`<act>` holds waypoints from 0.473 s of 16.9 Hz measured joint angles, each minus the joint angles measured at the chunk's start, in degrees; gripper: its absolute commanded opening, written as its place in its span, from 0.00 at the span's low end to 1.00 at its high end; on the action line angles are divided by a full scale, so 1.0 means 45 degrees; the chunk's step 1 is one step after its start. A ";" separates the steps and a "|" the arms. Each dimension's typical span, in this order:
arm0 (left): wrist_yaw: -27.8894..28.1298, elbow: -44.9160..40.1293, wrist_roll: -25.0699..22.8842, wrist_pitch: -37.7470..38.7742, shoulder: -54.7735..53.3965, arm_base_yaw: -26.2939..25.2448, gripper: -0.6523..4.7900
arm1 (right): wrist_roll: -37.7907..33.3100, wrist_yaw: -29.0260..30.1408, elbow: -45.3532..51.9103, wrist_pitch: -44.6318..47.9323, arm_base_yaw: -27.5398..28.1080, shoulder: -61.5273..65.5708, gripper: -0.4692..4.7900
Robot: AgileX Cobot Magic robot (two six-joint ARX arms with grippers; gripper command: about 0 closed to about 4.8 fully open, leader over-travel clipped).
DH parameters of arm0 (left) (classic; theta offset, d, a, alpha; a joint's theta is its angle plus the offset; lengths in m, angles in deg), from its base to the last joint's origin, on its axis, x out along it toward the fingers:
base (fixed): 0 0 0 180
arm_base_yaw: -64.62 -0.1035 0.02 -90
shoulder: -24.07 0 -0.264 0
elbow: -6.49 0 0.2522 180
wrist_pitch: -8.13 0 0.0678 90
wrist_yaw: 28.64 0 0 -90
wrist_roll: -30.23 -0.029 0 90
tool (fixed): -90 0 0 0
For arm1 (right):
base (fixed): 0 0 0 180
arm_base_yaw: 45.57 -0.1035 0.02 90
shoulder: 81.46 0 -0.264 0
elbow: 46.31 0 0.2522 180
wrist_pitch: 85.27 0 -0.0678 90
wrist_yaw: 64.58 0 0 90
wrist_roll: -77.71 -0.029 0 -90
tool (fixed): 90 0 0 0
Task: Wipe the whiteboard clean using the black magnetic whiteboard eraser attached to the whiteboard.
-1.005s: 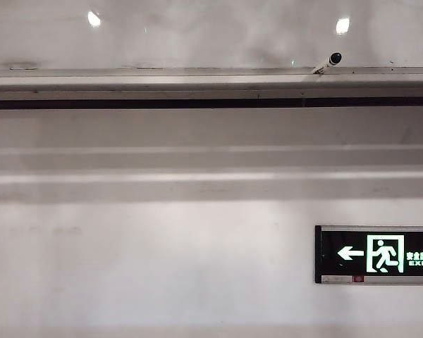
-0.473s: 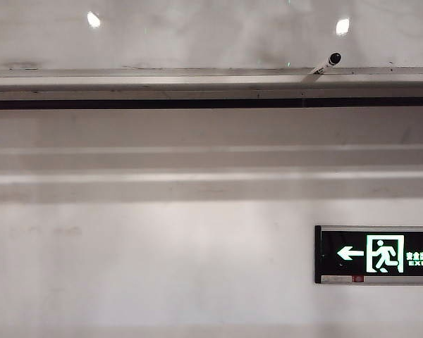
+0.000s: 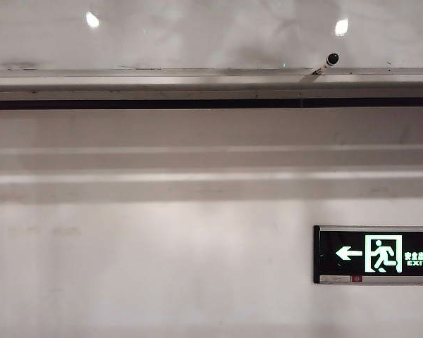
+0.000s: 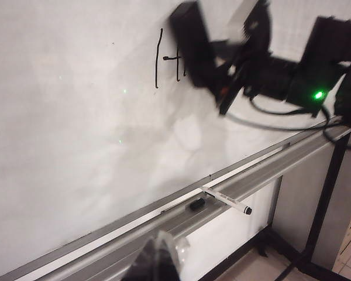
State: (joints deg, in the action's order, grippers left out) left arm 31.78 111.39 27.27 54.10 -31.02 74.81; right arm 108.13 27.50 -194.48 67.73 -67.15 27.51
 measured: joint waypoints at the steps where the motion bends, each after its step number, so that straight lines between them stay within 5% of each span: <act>1: -0.0005 0.0000 0.0000 -0.0005 0.0000 0.0000 0.11 | 0.0369 -0.0141 -0.0010 -0.0141 -0.0185 0.0078 0.10; 8: -0.0010 0.0000 0.0000 0.0000 0.0000 0.0000 0.11 | 0.2550 0.0301 0.0121 -0.2487 -0.1341 0.1307 0.09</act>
State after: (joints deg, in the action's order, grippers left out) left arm 31.73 111.39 27.27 54.10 -31.02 74.81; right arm 119.60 28.86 -193.93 56.54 -73.18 33.39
